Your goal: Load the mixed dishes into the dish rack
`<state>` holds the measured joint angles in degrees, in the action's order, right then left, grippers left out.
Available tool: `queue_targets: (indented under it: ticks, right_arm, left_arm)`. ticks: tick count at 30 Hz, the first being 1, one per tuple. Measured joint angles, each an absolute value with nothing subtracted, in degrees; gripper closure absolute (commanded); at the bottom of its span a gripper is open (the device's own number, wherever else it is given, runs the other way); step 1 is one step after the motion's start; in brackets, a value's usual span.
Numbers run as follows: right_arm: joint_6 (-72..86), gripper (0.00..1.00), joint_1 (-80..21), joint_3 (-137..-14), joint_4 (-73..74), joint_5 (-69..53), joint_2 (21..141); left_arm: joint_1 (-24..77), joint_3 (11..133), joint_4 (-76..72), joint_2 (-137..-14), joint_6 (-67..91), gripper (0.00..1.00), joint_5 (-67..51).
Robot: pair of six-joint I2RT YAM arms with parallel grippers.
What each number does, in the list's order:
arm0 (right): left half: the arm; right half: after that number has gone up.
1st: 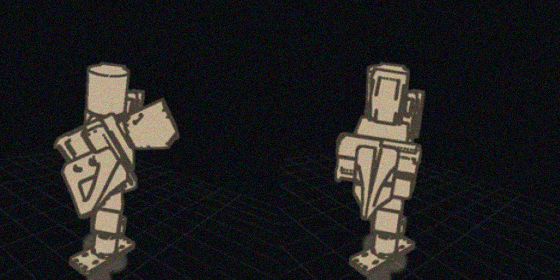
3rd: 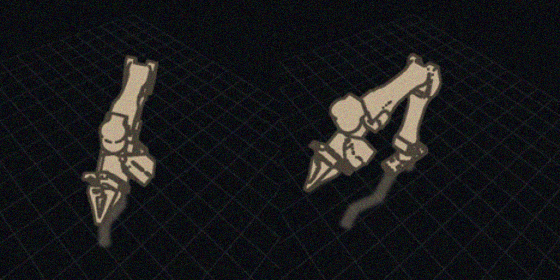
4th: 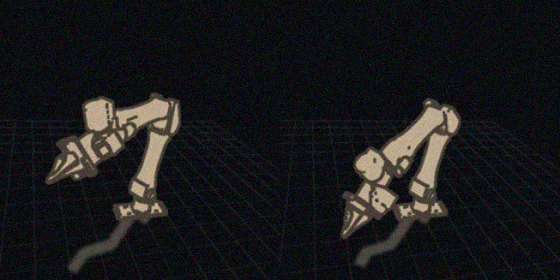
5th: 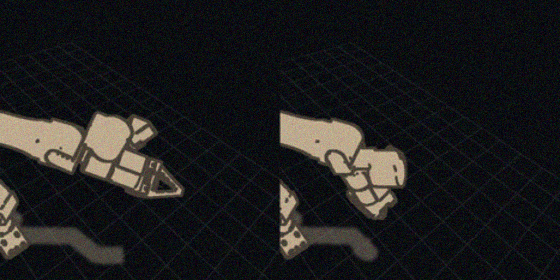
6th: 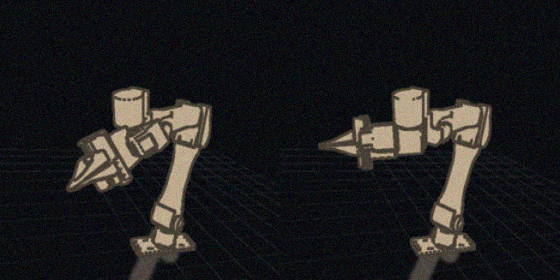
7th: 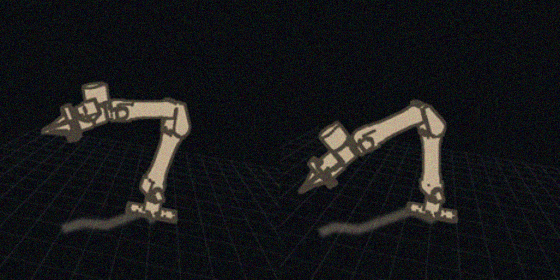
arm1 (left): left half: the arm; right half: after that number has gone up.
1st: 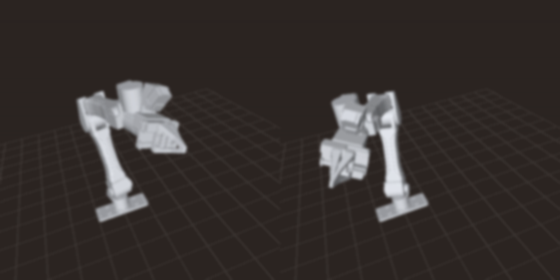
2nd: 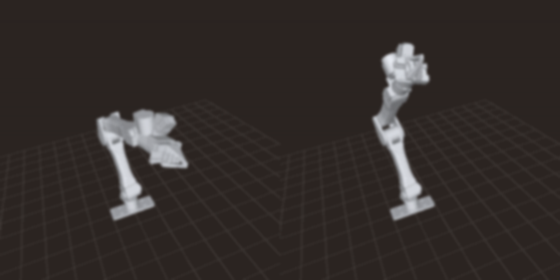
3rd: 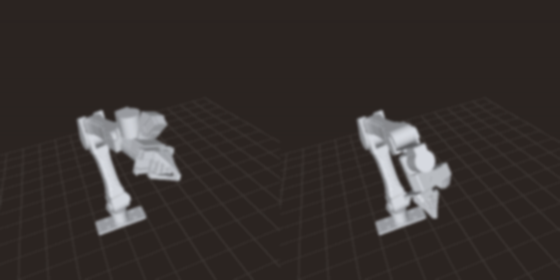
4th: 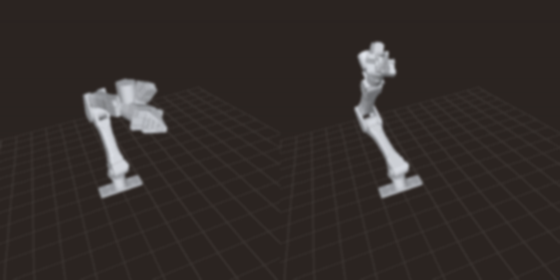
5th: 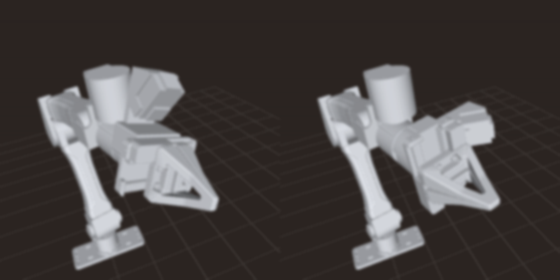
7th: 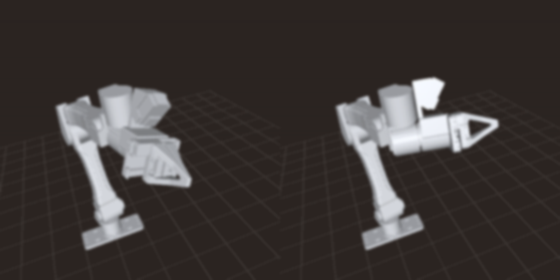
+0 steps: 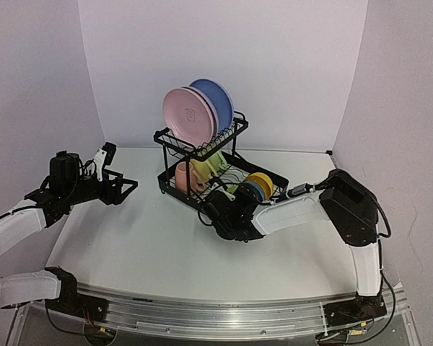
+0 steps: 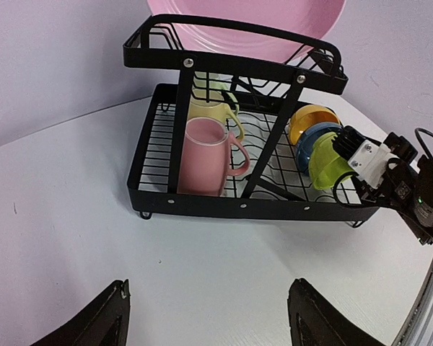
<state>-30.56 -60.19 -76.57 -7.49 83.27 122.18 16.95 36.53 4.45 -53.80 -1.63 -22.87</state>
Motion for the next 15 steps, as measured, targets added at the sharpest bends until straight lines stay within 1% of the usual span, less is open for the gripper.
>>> queue_targets:
  ticks: [15]
  right_arm:
    - [-31.7,1.00,-60.6,-75.7,-9.1,84.5,124.0]
  left_arm:
    - [17.0,36.5,4.5,-54.1,-1.7,0.26,-22.3]
